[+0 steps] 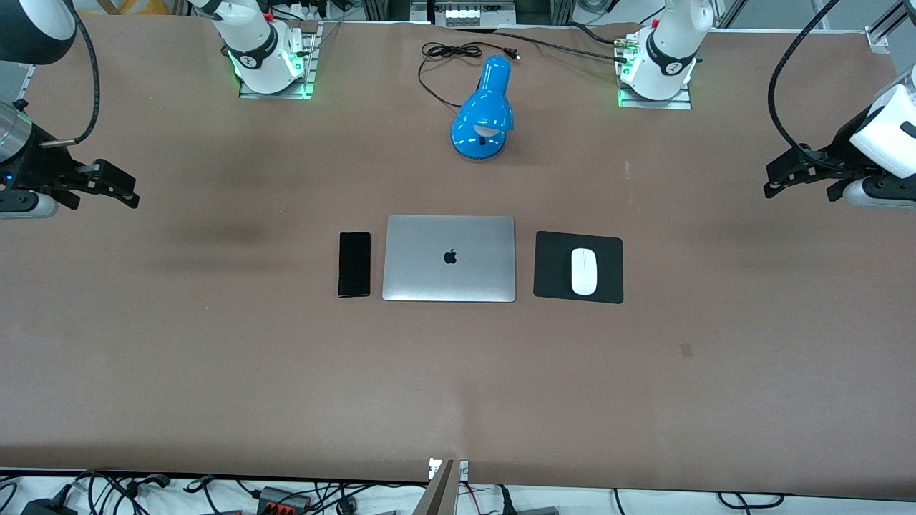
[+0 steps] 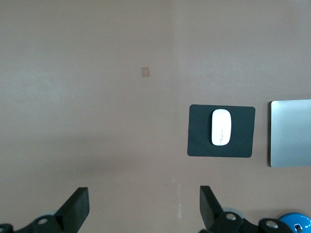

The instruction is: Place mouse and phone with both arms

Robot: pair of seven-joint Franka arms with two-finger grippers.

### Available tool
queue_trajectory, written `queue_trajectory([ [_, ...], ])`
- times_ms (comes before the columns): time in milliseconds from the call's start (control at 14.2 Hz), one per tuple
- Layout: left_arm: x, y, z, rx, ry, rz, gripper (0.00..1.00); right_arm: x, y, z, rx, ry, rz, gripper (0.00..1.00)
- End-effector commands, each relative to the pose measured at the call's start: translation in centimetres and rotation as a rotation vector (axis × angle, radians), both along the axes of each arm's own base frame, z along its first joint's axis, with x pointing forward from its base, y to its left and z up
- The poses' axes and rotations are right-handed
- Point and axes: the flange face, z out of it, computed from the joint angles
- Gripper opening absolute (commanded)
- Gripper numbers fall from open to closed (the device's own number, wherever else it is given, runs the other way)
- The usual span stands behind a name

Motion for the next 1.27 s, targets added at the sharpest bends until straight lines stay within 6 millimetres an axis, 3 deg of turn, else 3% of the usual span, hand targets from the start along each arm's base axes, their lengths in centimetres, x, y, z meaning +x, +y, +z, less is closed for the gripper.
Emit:
queue_trajectory([
  [0,0.4,0.1,0.5,-0.011,0.008,0.001,1.00,0.0,-1.1,0.7,0.018,-0.005,-0.001,1.00],
  [494,0.4,0.2,0.5,-0.010,0.008,0.001,1.00,-0.5,-0.1,1.4,0.019,-0.014,-0.030,1.00],
  [847,0.4,0.2,0.5,-0.010,0.008,0.001,1.00,-0.9,-0.8,1.2,0.016,0.012,-0.027,1.00],
  [1200,0.4,0.1,0.5,-0.011,0.008,0.001,1.00,-3.1,-0.8,1.3,0.012,0.022,-0.026,1.00],
])
